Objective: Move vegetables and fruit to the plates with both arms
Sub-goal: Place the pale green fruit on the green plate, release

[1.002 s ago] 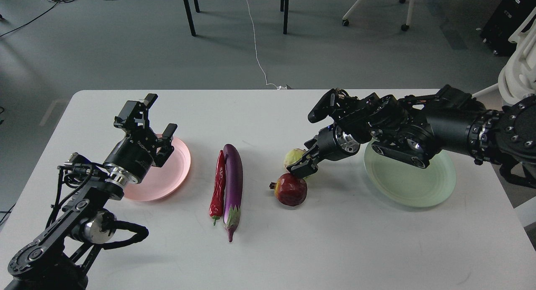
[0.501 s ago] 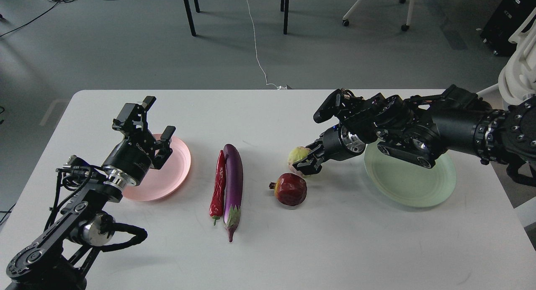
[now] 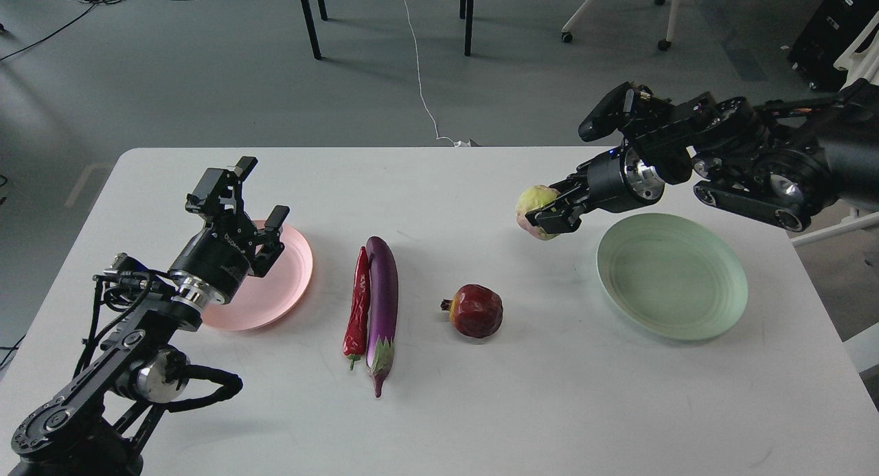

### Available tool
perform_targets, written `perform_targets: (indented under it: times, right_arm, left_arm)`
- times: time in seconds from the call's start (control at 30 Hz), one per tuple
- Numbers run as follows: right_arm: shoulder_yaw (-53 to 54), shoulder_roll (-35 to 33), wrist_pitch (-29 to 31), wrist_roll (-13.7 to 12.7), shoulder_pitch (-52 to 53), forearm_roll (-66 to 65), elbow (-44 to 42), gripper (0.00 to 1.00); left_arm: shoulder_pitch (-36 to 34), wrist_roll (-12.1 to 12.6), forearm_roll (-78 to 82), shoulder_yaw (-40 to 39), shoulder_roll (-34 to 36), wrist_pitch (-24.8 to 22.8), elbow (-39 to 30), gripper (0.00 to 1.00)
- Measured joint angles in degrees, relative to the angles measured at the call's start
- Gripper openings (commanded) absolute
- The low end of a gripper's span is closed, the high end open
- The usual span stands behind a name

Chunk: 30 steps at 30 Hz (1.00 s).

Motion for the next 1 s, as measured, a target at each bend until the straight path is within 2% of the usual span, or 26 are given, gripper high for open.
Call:
perform_targets:
  times: [0.2, 0.5, 0.6, 0.77, 1.0]
  right_arm:
    - [-0.93, -5.81, -0.27, 0.01, -4.05, -6.62, -2.07, 0.49]
    - [-1.09, -7.98, -2.79, 0.01, -10.12, -8.81, -7.50, 0.51]
    - [-1.09, -8.45, -2.90, 0.01, -10.44, -8.83, -7.66, 0.63]
    - [-0.91, -8.17, -4.14, 0.01, -11.70, -8.82, -8.99, 0.69]
    - [-0.72, -8.21, -4.93, 0.01, -12.90, -8.76, -10.01, 0.92]
  left_arm:
    - [-0.08, 0.02, 0.03, 0.39, -0.48, 0.00, 0.00, 1.00]
    - [-0.47, 0.02, 0.12, 0.79, -0.60, 0.00, 0.00, 1.00]
    - [-0.56, 0.02, 0.12, 0.86, -0.60, 0.00, 0.00, 1.00]
    - [-0.56, 0.07, 0.12, 0.87, -0.65, 0.00, 0.00, 1.00]
    - [-0.55, 0.06, 0.12, 0.87, -0.63, 0.00, 0.00, 1.00]
